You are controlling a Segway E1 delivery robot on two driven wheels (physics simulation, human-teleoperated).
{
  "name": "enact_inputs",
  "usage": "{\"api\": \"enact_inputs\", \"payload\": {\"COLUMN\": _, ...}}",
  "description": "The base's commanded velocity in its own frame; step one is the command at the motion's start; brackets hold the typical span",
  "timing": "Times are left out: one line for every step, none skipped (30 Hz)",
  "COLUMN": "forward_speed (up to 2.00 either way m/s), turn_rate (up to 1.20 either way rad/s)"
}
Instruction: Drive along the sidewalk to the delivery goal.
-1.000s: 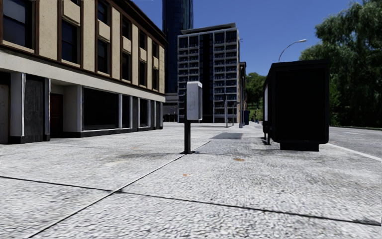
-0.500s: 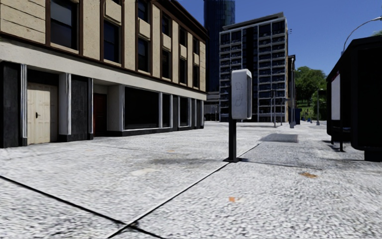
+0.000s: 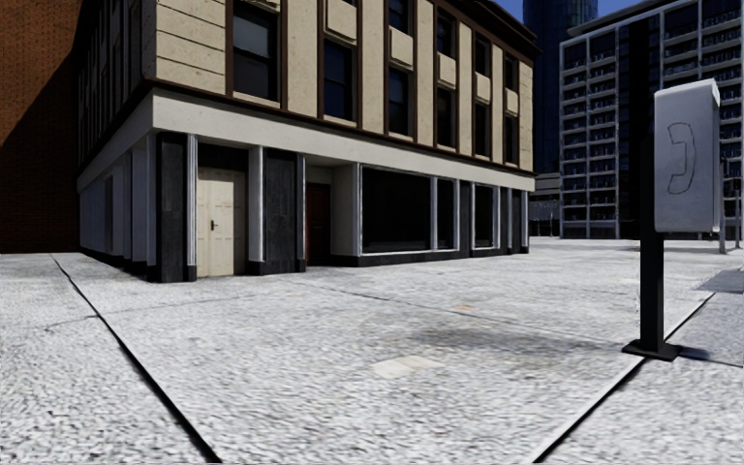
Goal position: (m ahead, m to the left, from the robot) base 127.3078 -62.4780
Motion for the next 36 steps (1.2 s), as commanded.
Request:
{"api": "enact_inputs", "payload": {"forward_speed": 2.0, "turn_rate": 0.0}}
{"api": "enact_inputs", "payload": {"forward_speed": 2.0, "turn_rate": 0.0}}
{"api": "enact_inputs", "payload": {"forward_speed": 2.0, "turn_rate": 0.0}}
{"api": "enact_inputs", "payload": {"forward_speed": 2.0, "turn_rate": 0.0}}
{"api": "enact_inputs", "payload": {"forward_speed": 2.0, "turn_rate": 0.0}}
{"api": "enact_inputs", "payload": {"forward_speed": 2.0, "turn_rate": 0.0}}
{"api": "enact_inputs", "payload": {"forward_speed": 2.0, "turn_rate": 0.0}}
{"api": "enact_inputs", "payload": {"forward_speed": 2.0, "turn_rate": 0.0}}
{"api": "enact_inputs", "payload": {"forward_speed": 2.0, "turn_rate": 0.0}}
{"api": "enact_inputs", "payload": {"forward_speed": 2.0, "turn_rate": 0.0}}
{"api": "enact_inputs", "payload": {"forward_speed": 2.0, "turn_rate": 0.0}}
{"api": "enact_inputs", "payload": {"forward_speed": 2.0, "turn_rate": 0.0}}
{"api": "enact_inputs", "payload": {"forward_speed": 2.0, "turn_rate": 0.0}}
{"api": "enact_inputs", "payload": {"forward_speed": 2.0, "turn_rate": 0.0}}
{"api": "enact_inputs", "payload": {"forward_speed": 2.0, "turn_rate": 0.0}}
{"api": "enact_inputs", "payload": {"forward_speed": 2.0, "turn_rate": 0.0}}
{"api": "enact_inputs", "payload": {"forward_speed": 2.0, "turn_rate": 0.0}}
{"api": "enact_inputs", "payload": {"forward_speed": 2.0, "turn_rate": 0.0}}
{"api": "enact_inputs", "payload": {"forward_speed": 2.0, "turn_rate": 0.0}}
{"api": "enact_inputs", "payload": {"forward_speed": 2.0, "turn_rate": 0.0}}
{"api": "enact_inputs", "payload": {"forward_speed": 2.0, "turn_rate": -0.06}}
{"api": "enact_inputs", "payload": {"forward_speed": 2.0, "turn_rate": -0.33}}
{"api": "enact_inputs", "payload": {"forward_speed": 2.0, "turn_rate": -0.33}}
{"api": "enact_inputs", "payload": {"forward_speed": 2.0, "turn_rate": -0.51}}
{"api": "enact_inputs", "payload": {"forward_speed": 2.0, "turn_rate": -0.63}}
{"api": "enact_inputs", "payload": {"forward_speed": 2.0, "turn_rate": -0.67}}
{"api": "enact_inputs", "payload": {"forward_speed": 2.0, "turn_rate": -0.69}}
{"api": "enact_inputs", "payload": {"forward_speed": 2.0, "turn_rate": -0.69}}
{"api": "enact_inputs", "payload": {"forward_speed": 2.0, "turn_rate": -0.69}}
{"api": "enact_inputs", "payload": {"forward_speed": 2.0, "turn_rate": -0.69}}
{"api": "enact_inputs", "payload": {"forward_speed": 2.0, "turn_rate": -0.69}}
{"api": "enact_inputs", "payload": {"forward_speed": 2.0, "turn_rate": -0.69}}
{"api": "enact_inputs", "payload": {"forward_speed": 2.0, "turn_rate": -0.69}}
{"api": "enact_inputs", "payload": {"forward_speed": 2.0, "turn_rate": -0.05}}
{"api": "enact_inputs", "payload": {"forward_speed": 2.0, "turn_rate": 0.0}}
{"api": "enact_inputs", "payload": {"forward_speed": 2.0, "turn_rate": 0.0}}
